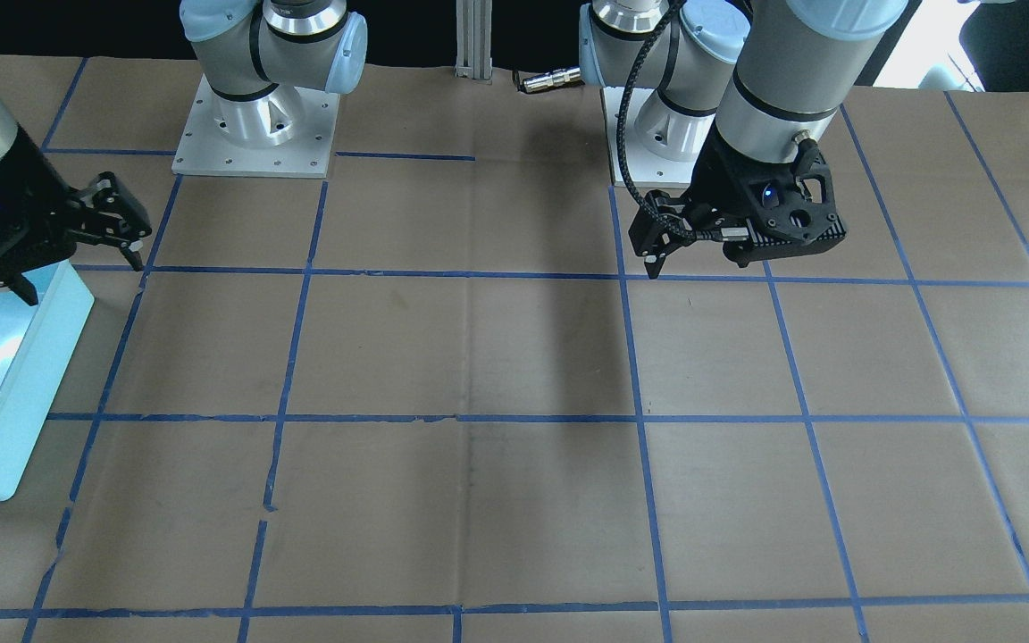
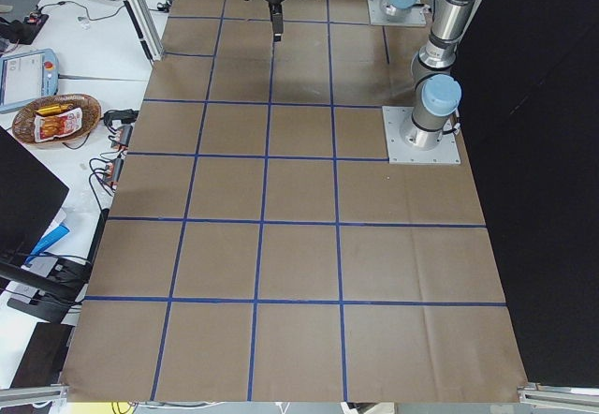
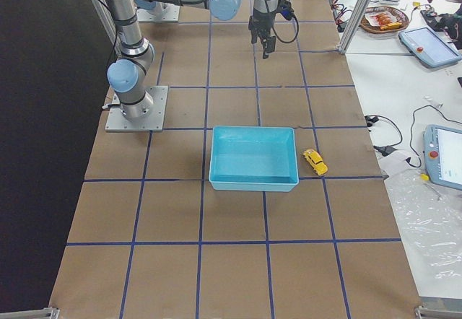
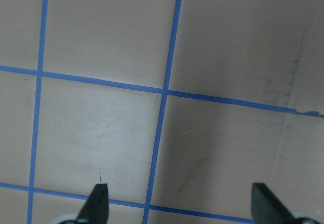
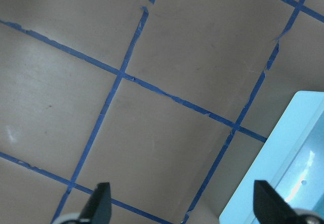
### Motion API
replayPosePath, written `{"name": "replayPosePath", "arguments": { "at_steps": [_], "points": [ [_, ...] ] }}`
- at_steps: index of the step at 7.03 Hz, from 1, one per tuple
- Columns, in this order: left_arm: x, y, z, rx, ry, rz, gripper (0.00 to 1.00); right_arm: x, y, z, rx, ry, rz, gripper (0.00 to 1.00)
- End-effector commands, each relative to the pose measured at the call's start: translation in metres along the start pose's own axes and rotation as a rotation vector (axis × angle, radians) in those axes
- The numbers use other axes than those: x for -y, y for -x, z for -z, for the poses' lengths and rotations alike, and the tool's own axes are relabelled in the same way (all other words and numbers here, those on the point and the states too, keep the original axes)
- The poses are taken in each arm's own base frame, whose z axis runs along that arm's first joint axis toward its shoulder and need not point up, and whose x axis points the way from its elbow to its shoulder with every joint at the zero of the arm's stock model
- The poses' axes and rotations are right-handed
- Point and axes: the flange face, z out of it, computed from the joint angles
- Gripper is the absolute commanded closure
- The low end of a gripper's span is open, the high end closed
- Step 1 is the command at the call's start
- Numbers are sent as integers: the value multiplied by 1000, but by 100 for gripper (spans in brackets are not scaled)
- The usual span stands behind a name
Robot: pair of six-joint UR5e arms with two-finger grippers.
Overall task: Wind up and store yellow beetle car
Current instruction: 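Move the right gripper over the car stopped beside the blue bin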
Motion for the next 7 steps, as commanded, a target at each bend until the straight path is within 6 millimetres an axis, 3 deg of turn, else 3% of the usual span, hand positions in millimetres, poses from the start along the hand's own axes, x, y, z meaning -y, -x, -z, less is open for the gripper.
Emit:
{"name": "replayPosePath", "arguments": {
  "at_steps": [1,2,3,4,5,6,7],
  "points": [
    [-6,1,7,3,2,-1,0,12,-49,-15,6,21,285,1],
    [-5,9,7,3,2,2,0,26,-82,-18,-14,41,442,1],
    [-10,7,16,-2,-14,-1,0,26,-117,-23,-12,52,570,1],
    [-16,10,11,-1,-4,6,0,26,-147,-35,-15,88,681,1],
    [-23,13,22,2,5,6,0,41,-170,-45,-63,86,777,1],
    [-25,13,20,-1,10,-3,0,54,-191,-55,-104,79,894,1],
    [-26,11,22,-1,10,-64,0,53,-219,-73,-85,87,916,1]
  ]
}}
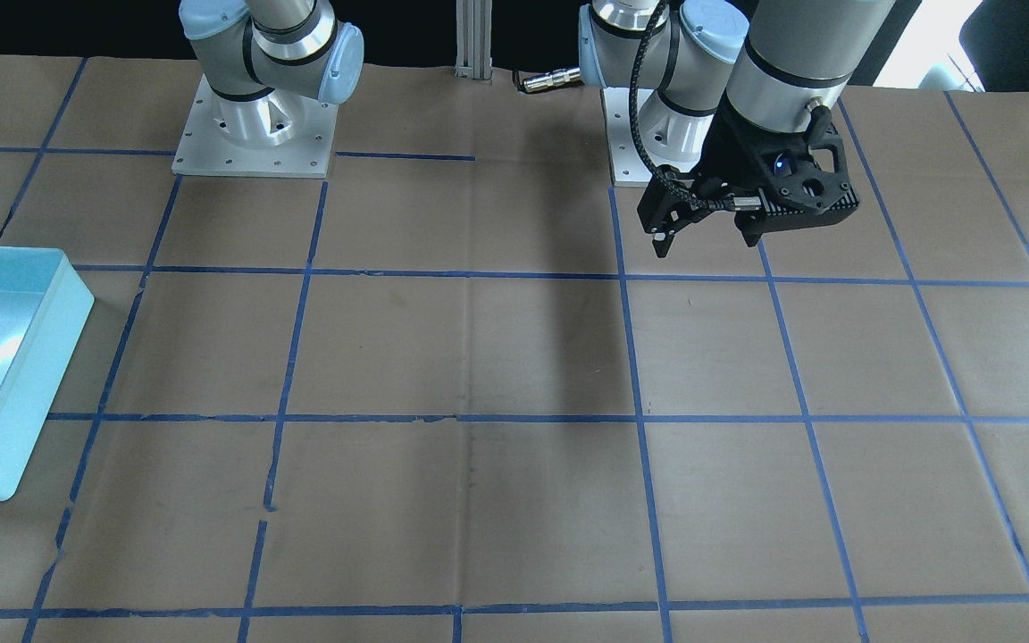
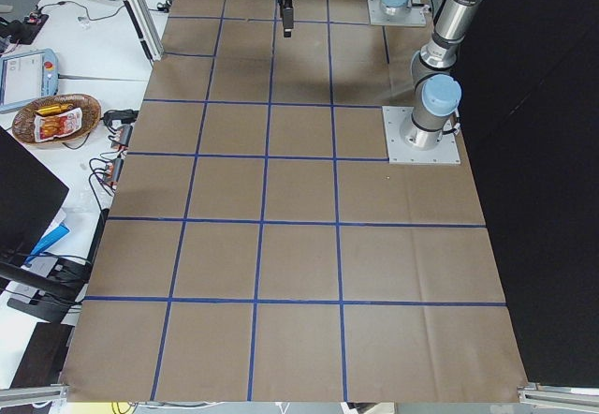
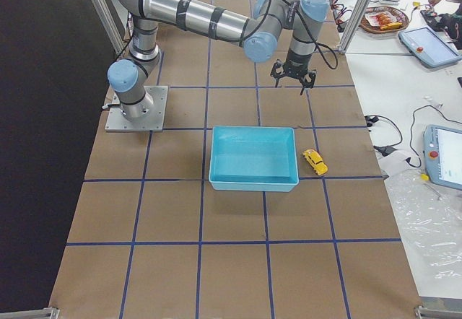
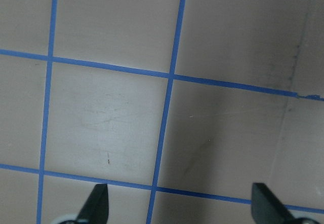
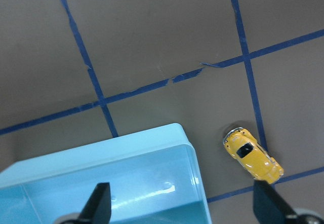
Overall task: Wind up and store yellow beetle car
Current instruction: 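Move the right gripper over the car stopped beside the blue bin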
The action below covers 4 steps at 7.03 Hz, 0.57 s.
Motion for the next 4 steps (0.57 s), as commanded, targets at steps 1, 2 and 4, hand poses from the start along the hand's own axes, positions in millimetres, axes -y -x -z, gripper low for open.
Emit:
{"name": "replayPosePath", "arguments": {
  "at_steps": [1,2,4],
  "points": [
    [-9,1,1,1,9,-136,0,-32,-41,-48,19,2,179,1],
    [-13,2,2,4,21,-175,0,-41,-59,-68,31,-2,266,1],
    [-13,3,2,5,20,-174,0,-48,-89,-91,28,-6,543,1]
  ]
}}
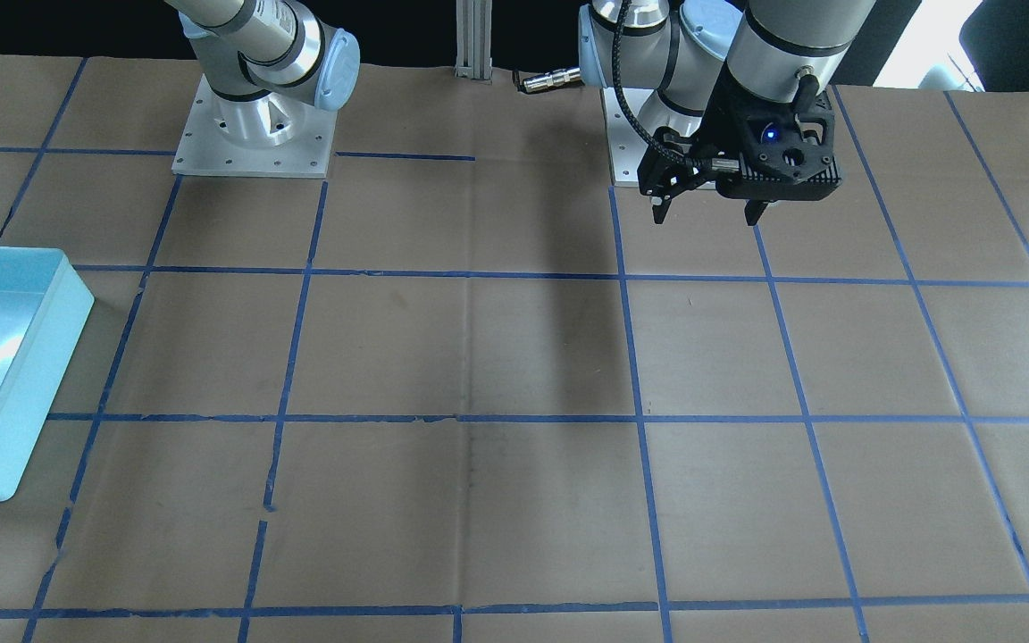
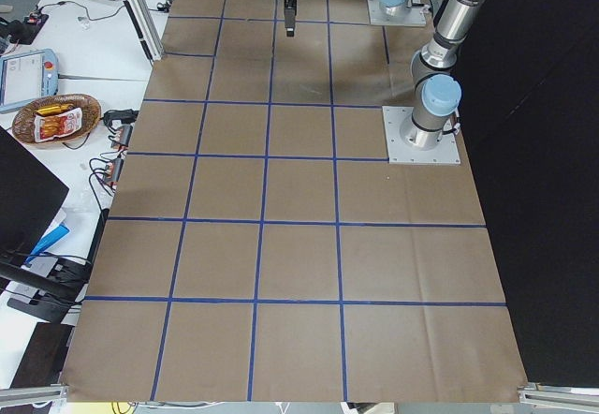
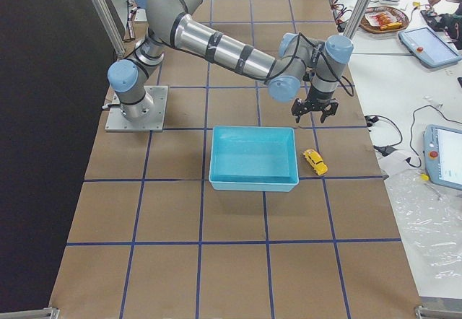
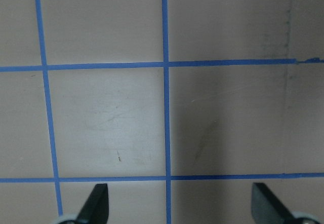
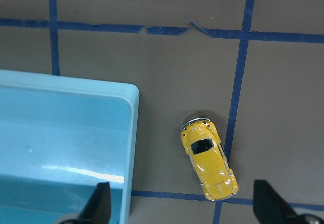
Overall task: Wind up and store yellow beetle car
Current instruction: 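Move the right gripper over the car stopped beside the blue bin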
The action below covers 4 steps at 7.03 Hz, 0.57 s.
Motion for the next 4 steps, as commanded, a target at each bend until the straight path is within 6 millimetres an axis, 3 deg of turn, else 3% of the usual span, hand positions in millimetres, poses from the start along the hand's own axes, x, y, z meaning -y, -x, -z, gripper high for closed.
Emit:
{"name": "replayPosePath", "arguments": {
  "at_steps": [1,4],
  "points": [
    [-1,0,2,-11,-4,-7,0,-15,-27,-32,7,-7,219,1],
    [4,-2,-1,-19,-4,-9,0,-61,-45,-63,-1,5,326,1]
  ]
}}
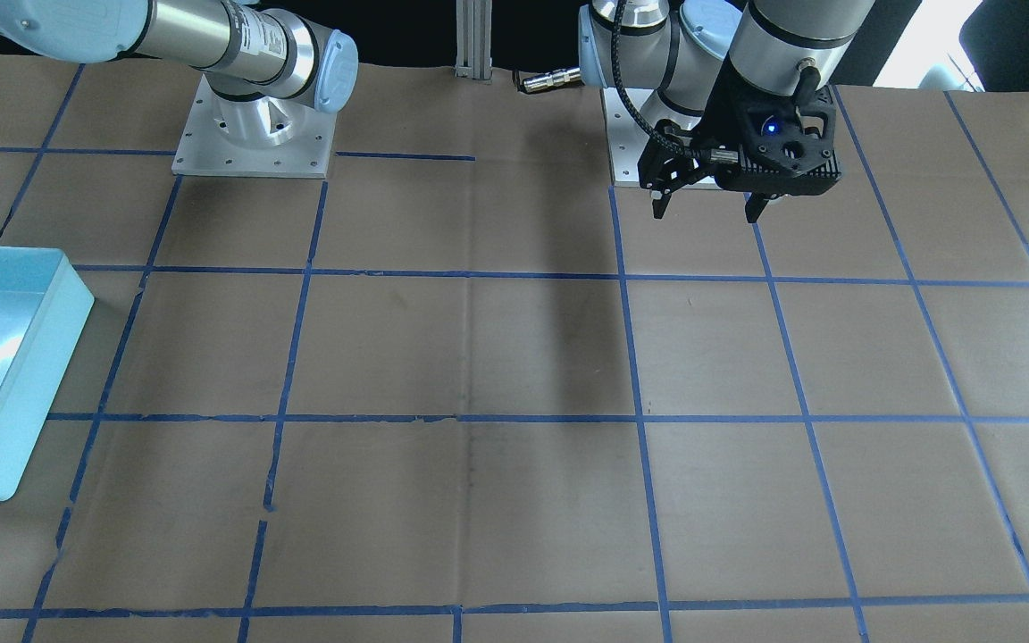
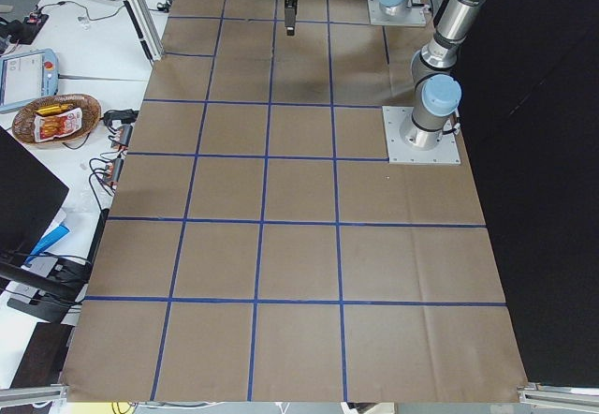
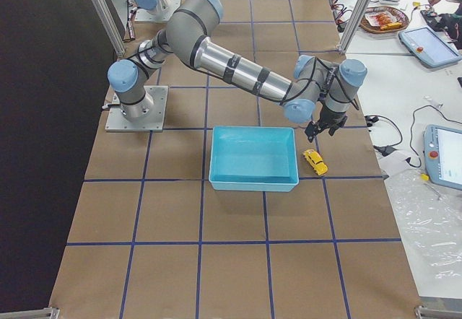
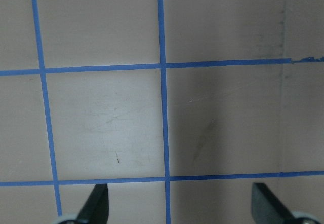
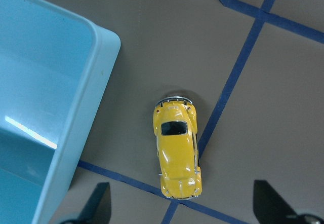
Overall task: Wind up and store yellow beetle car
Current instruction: 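Move the right gripper over the car stopped beside the blue bin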
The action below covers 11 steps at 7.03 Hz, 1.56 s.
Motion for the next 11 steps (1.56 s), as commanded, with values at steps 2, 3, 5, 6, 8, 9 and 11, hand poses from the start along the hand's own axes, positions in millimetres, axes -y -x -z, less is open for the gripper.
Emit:
{"name": "replayPosePath", "arguments": {
  "at_steps": [2,3,5,6,8,9,11],
  "points": [
    [3,1,-2,-6,0,2,0,-32,-1,-41,13,-17,79,1],
    [2,1,-4,-6,3,2,0,-30,-2,-51,20,-31,81,1],
    [2,-1,-5,-6,4,0,0,-23,-2,-78,39,-73,86,1],
    [2,2,-5,3,6,2,0,-14,2,-93,56,-101,90,1],
    [1,4,-3,-6,7,8,0,-12,3,-104,62,-109,91,1],
    [1,4,-4,-6,7,8,0,-13,1,-109,57,-102,91,1],
    [3,4,-4,-8,3,10,0,-11,-1,-115,41,-120,93,9]
  ]
}}
